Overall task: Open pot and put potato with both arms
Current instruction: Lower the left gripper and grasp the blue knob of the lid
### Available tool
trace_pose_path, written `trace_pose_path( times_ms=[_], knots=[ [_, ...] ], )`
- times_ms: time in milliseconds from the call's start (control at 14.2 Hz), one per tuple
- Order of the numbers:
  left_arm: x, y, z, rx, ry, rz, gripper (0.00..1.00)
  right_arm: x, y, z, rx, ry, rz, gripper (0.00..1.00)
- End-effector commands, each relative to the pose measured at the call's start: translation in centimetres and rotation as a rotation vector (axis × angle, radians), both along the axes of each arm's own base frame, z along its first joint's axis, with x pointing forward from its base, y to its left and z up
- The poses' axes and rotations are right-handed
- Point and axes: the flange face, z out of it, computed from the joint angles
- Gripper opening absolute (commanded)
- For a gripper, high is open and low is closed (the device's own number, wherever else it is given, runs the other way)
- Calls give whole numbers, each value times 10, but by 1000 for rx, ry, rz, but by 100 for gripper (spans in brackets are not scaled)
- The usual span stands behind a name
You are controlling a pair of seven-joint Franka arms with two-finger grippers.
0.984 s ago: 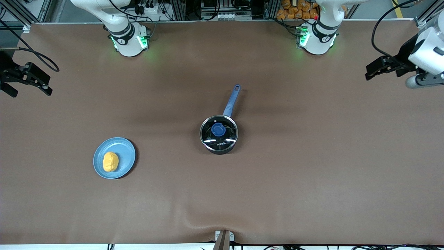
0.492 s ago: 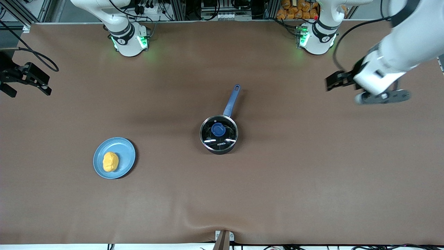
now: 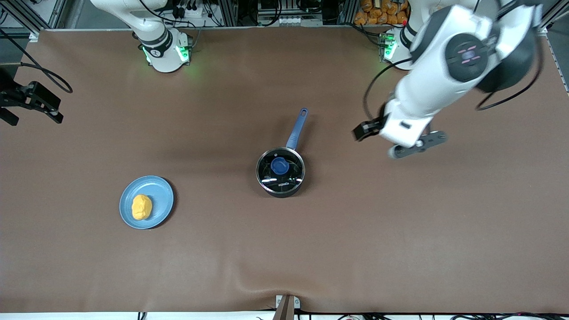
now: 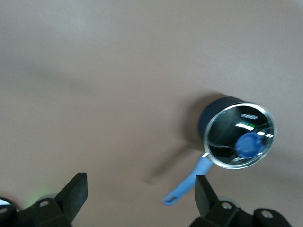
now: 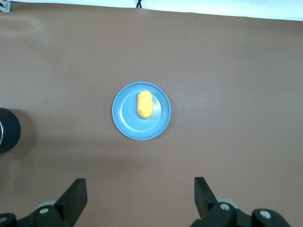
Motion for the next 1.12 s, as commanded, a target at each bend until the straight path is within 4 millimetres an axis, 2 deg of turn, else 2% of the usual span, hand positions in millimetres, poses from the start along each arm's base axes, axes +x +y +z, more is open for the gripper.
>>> trace_pose_path(
  times_ms=[0, 141, 422, 632, 703, 773, 843, 984, 1054],
  knots=[
    [12, -57, -20, 41, -31, 133, 100, 2, 2, 0, -17, -2, 7, 100],
    [3, -92, -39, 61, -66, 209, 100, 10, 1, -18, -17, 36, 4, 100],
    [8, -133, -73, 4, -98, 454, 100, 27, -17, -46, -18, 77, -32, 100],
    [3, -172, -100, -4, -98, 491, 100, 33, -21, -53, -18, 75, -39, 100],
    [6, -174, -105, -18, -112, 510, 100, 34, -23, -56, -18, 79, -42, 100],
    [8, -178, -122, -12, -113, 516, 100, 35, -28, -58, -18, 82, -51, 100],
    [6, -184, -134, -5, -119, 515, 100, 38, -34, -65, -18, 93, -60, 100],
    [1, -197, -145, -14, -157, 503, 100, 43, -41, -76, -14, 105, -72, 100],
    [1, -199, -160, 8, -163, 493, 100, 46, -40, -84, -14, 119, -70, 100]
  ],
)
